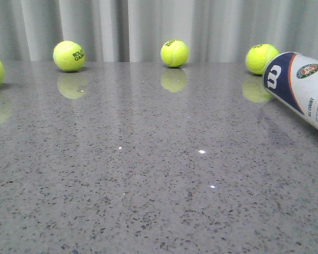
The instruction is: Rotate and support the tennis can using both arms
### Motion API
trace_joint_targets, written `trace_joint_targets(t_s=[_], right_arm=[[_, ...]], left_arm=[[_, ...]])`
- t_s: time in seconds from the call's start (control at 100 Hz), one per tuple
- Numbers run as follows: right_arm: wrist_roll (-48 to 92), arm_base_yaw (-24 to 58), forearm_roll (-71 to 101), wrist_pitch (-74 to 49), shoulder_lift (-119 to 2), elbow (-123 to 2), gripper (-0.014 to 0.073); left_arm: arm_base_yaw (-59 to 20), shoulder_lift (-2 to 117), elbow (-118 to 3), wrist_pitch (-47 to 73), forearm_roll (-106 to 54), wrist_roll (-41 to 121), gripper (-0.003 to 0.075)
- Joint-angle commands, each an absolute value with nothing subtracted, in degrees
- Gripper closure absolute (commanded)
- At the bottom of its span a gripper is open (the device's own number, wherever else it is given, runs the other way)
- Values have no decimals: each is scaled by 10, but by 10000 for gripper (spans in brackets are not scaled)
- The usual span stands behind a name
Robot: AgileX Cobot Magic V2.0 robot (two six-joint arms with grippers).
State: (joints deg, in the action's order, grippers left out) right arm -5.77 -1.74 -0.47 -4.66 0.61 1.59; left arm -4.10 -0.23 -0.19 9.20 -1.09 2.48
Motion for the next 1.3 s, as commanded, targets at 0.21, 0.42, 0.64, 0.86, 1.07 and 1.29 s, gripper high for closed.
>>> trace_joint_targets(t_s=[0.21, 0.42, 0.64, 0.86, 1.07, 1.29], right_arm=[[-53, -16, -5, -3, 19, 5, 651], [-53, -16, -5, -3, 19, 5, 651], [-53, -16, -5, -3, 19, 5, 651], [-53, -17, -5, 0, 19, 5, 651], [-53, -18, -5, 15, 19, 0, 650], [-53, -17, -5, -107, -9, -80, 650]], left_arm=[[-40, -25, 26, 48, -14, 20, 741], [-40, -25, 26, 48, -14, 20, 741], [-40, -25, 26, 48, -14, 20, 741], [-40, -25, 26, 48, -14, 20, 741], [-40, -25, 26, 48, -14, 20, 741], [-40, -25, 26, 48, -14, 20, 741]])
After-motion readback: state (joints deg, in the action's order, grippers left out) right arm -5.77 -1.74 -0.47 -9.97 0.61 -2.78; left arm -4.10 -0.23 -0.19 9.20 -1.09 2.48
